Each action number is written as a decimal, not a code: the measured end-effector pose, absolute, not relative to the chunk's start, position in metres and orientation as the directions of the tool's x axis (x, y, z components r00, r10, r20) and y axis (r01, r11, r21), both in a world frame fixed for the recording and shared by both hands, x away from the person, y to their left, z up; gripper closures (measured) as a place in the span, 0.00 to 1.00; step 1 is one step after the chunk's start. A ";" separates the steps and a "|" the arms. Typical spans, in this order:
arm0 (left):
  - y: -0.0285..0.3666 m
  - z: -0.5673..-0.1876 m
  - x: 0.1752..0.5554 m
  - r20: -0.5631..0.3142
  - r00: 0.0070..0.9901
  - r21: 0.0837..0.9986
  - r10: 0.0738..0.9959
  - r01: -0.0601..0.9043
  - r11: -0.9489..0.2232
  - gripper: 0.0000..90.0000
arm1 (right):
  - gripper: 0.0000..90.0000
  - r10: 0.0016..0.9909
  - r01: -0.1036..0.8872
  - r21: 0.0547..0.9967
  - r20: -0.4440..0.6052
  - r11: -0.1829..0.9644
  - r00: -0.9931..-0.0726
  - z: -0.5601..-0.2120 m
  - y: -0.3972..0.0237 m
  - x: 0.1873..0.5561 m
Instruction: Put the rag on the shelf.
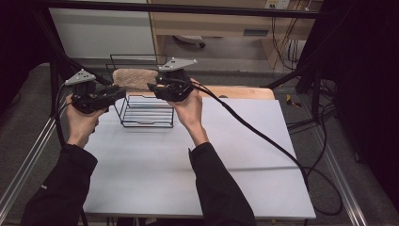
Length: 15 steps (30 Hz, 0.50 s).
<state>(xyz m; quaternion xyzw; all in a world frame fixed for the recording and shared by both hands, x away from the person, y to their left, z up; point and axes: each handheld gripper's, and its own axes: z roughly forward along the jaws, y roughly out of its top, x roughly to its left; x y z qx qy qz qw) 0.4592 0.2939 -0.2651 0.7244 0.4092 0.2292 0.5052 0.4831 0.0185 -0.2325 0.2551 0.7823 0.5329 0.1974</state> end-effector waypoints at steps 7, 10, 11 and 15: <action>0.299 -0.278 0.449 -0.088 0.551 0.909 0.830 0.385 -0.159 0.39 | 0.50 0.596 0.203 0.936 -0.009 0.287 -0.803 -0.227 0.009 0.474; 0.302 -0.286 0.443 -0.103 0.552 0.907 0.828 0.394 -0.150 0.32 | 0.43 0.602 0.214 0.935 0.000 0.284 -0.799 -0.227 0.002 0.470; 0.302 -0.288 0.441 -0.111 0.555 0.907 0.824 0.396 -0.145 0.30 | 0.40 0.602 0.219 0.934 0.006 0.282 -0.799 -0.227 0.000 0.469; 0.303 -0.299 0.431 -0.114 0.561 0.906 0.820 0.397 -0.146 0.23 | 0.30 0.601 0.228 0.933 0.016 0.278 -0.799 -0.228 -0.010 0.462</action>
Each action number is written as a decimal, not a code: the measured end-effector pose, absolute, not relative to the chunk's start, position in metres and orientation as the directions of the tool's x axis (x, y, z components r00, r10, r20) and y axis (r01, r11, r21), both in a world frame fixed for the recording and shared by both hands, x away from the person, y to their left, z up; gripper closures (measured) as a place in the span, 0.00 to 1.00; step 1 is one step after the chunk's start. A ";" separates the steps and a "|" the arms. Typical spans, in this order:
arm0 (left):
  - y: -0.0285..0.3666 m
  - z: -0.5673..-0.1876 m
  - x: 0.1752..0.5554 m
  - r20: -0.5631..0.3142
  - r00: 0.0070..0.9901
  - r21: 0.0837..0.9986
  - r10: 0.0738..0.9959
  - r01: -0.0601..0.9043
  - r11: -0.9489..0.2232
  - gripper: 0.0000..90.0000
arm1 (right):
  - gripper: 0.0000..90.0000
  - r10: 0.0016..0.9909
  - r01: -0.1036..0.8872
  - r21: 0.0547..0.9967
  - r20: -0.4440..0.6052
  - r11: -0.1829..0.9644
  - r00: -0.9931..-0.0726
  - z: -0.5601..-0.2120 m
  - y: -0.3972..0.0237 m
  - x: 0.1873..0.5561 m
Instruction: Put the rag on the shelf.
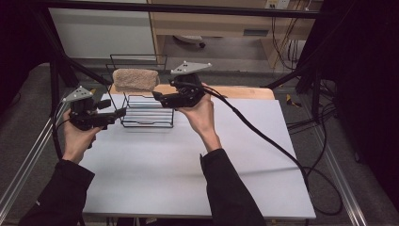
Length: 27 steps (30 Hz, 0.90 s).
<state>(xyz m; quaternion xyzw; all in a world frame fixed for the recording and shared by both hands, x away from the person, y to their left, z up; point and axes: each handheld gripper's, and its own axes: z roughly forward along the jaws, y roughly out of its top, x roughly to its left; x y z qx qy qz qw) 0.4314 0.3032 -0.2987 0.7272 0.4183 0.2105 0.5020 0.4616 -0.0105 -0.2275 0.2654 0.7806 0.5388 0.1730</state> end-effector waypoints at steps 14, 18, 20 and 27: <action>0.298 -0.332 0.409 -0.091 0.574 0.897 0.814 0.403 -0.184 0.09 | 0.05 0.615 0.258 0.924 0.032 0.282 -0.788 -0.244 -0.063 0.448; 0.296 -0.346 0.404 -0.104 0.579 0.892 0.808 0.414 -0.182 0.09 | 0.04 0.624 0.280 0.921 0.053 0.272 -0.780 -0.256 -0.082 0.445; 0.295 -0.355 0.401 -0.113 0.583 0.889 0.805 0.422 -0.180 0.09 | 0.03 0.627 0.294 0.917 0.064 0.271 -0.776 -0.263 -0.091 0.443; 0.290 -0.377 0.391 -0.116 0.599 0.877 0.792 0.436 -0.202 0.09 | 0.02 0.647 0.338 0.908 0.104 0.249 -0.755 -0.287 -0.122 0.436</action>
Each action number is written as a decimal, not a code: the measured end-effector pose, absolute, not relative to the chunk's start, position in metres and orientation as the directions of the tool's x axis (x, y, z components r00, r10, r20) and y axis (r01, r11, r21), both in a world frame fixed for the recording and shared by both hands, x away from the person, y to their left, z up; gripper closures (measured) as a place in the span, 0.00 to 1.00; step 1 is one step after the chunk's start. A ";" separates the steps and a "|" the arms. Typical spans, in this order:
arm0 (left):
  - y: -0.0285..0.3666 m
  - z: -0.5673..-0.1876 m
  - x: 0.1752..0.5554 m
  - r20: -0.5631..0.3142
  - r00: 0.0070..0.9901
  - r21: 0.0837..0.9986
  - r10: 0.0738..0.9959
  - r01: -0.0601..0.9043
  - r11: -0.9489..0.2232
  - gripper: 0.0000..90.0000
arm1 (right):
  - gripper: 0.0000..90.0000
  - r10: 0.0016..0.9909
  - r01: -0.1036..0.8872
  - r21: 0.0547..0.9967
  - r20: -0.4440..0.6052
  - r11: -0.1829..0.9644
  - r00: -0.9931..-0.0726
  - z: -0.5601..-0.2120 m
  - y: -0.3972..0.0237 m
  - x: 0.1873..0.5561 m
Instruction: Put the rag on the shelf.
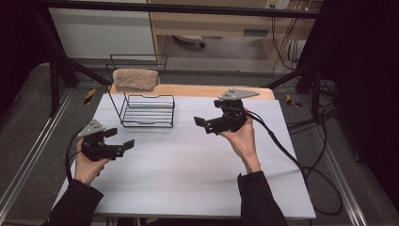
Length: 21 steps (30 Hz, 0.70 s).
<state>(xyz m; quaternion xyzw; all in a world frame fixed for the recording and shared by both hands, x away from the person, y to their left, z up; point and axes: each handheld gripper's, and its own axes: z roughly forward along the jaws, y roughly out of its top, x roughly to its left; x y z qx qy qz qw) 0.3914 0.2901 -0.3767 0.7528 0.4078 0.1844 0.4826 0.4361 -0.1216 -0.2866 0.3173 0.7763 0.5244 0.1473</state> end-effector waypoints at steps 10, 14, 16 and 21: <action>0.292 -0.402 0.377 -0.124 0.623 0.858 0.772 0.458 -0.232 0.10 | 0.01 0.672 0.381 0.889 0.121 0.254 -0.731 -0.331 -0.159 0.419; 0.293 -0.413 0.374 -0.127 0.625 0.847 0.770 0.472 -0.244 0.09 | 0.00 0.676 0.408 0.878 0.144 0.250 -0.723 -0.353 -0.174 0.413; 0.293 -0.417 0.372 -0.125 0.625 0.844 0.770 0.475 -0.248 0.09 | 0.00 0.680 0.417 0.873 0.147 0.253 -0.719 -0.363 -0.182 0.410; 0.295 -0.425 0.369 -0.125 0.629 0.837 0.767 0.482 -0.259 0.09 | 0.01 0.684 0.441 0.862 0.165 0.250 -0.711 -0.386 -0.201 0.402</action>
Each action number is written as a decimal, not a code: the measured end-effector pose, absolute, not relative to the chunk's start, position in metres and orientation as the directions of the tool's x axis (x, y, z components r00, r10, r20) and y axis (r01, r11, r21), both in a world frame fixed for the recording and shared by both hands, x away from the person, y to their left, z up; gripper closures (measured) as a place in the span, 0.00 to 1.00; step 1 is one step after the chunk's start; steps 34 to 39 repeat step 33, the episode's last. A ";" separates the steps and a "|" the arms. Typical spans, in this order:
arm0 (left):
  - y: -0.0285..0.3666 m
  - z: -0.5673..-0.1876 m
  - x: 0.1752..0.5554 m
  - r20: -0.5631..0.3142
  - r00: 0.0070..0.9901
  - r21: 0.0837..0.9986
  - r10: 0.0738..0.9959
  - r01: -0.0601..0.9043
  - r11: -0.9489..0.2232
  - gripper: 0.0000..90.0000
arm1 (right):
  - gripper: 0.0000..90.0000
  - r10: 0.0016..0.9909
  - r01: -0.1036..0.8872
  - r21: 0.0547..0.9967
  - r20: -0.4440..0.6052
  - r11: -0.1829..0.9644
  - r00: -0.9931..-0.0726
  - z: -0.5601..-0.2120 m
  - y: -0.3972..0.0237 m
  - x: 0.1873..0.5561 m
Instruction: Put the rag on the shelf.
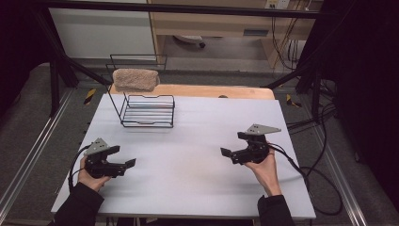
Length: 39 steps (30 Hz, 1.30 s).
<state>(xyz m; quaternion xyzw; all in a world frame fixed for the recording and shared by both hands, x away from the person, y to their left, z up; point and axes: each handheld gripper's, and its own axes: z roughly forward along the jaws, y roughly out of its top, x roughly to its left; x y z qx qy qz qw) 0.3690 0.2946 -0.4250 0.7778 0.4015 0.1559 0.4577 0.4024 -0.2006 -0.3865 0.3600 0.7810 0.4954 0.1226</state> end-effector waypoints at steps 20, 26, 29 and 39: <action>0.288 -0.436 0.367 -0.116 0.655 0.818 0.747 0.490 -0.302 0.10 | 0.01 0.740 0.541 0.815 0.232 0.206 -0.631 -0.446 -0.267 0.369; 0.285 -0.437 0.365 -0.108 0.670 0.817 0.735 0.481 -0.318 0.10 | 0.01 0.742 0.558 0.809 0.259 0.183 -0.618 -0.450 -0.272 0.366; 0.284 -0.437 0.365 -0.111 0.670 0.818 0.734 0.481 -0.316 0.10 | 0.01 0.741 0.560 0.805 0.253 0.194 -0.621 -0.451 -0.271 0.366; 0.284 -0.438 0.365 -0.111 0.670 0.814 0.734 0.485 -0.320 0.10 | 0.01 0.743 0.564 0.801 0.251 0.201 -0.621 -0.452 -0.270 0.366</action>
